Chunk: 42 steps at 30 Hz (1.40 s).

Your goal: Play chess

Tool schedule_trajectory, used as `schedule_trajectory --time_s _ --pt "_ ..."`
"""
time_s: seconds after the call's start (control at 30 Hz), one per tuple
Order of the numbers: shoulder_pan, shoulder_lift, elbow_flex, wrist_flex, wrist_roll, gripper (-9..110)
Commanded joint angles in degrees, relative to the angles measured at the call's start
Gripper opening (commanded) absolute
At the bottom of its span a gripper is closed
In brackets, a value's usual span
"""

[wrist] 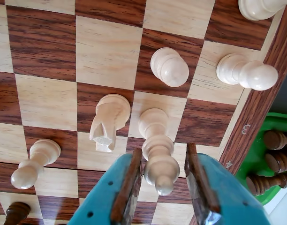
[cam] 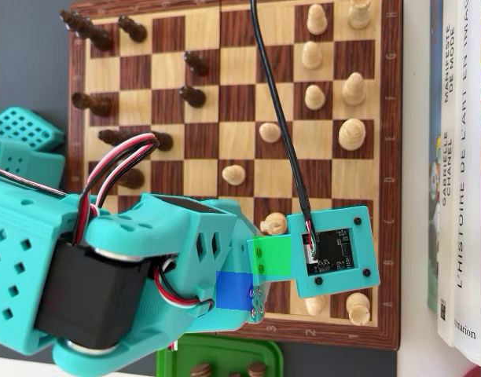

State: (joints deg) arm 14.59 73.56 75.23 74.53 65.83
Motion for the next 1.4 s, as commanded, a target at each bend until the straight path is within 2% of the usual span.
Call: schedule_trajectory --time_s 0.0,0.37,1.1,1.37 --pt "0.9 0.5 -1.8 -0.4 -0.2 15" --pt "0.7 1.0 -2.6 -0.1 -0.2 15" --pt "0.1 24.1 7.4 -0.5 0.4 15" --pt "-3.7 37.7 18.3 -10.4 3.3 15"
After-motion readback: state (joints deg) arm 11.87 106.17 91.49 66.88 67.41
